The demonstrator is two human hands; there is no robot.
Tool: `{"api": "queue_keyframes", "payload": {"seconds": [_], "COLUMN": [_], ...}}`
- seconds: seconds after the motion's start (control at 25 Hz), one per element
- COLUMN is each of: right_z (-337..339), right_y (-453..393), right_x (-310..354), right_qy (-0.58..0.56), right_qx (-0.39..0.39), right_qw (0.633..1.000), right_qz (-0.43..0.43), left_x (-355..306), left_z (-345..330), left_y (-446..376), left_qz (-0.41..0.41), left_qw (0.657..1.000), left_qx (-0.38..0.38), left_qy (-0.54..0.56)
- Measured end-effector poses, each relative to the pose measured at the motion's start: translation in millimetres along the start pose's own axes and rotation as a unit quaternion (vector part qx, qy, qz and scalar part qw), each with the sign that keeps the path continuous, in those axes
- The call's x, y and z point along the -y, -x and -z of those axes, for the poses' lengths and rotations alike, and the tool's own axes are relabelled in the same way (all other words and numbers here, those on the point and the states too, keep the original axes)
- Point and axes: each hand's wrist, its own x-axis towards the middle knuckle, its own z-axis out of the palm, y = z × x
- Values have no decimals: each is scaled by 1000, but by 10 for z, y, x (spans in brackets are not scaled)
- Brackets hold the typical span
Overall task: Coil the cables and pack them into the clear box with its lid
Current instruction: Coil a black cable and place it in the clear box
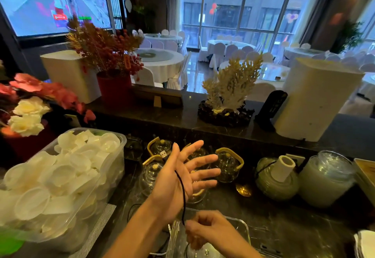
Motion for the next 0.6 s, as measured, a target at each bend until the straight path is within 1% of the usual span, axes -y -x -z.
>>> {"api": "queue_keyframes", "payload": {"seconds": [0.12, 0.28, 0.48, 0.56, 0.6], "right_z": [-43, -118, -218, -271, -290], "right_y": [-22, -73, -154, -198, -209], "right_x": [46, 71, 159, 215, 278], "right_qy": [21, 19, 19, 34, 49], "right_qx": [18, 23, 66, 58, 32], "right_qw": [1000, 1000, 998, 998, 998], "right_qz": [15, 5, 7, 13, 25], "left_x": [-110, -238, -448, -500, -516], "left_z": [22, 64, 131, 157, 176], "left_y": [47, 84, 142, 180, 193], "left_qz": [-8, -26, -51, -63, -68], "left_qw": [999, 997, 992, 991, 990], "left_qx": [-18, -47, -80, -90, -98], "left_qy": [29, 62, 81, 75, 72]}}
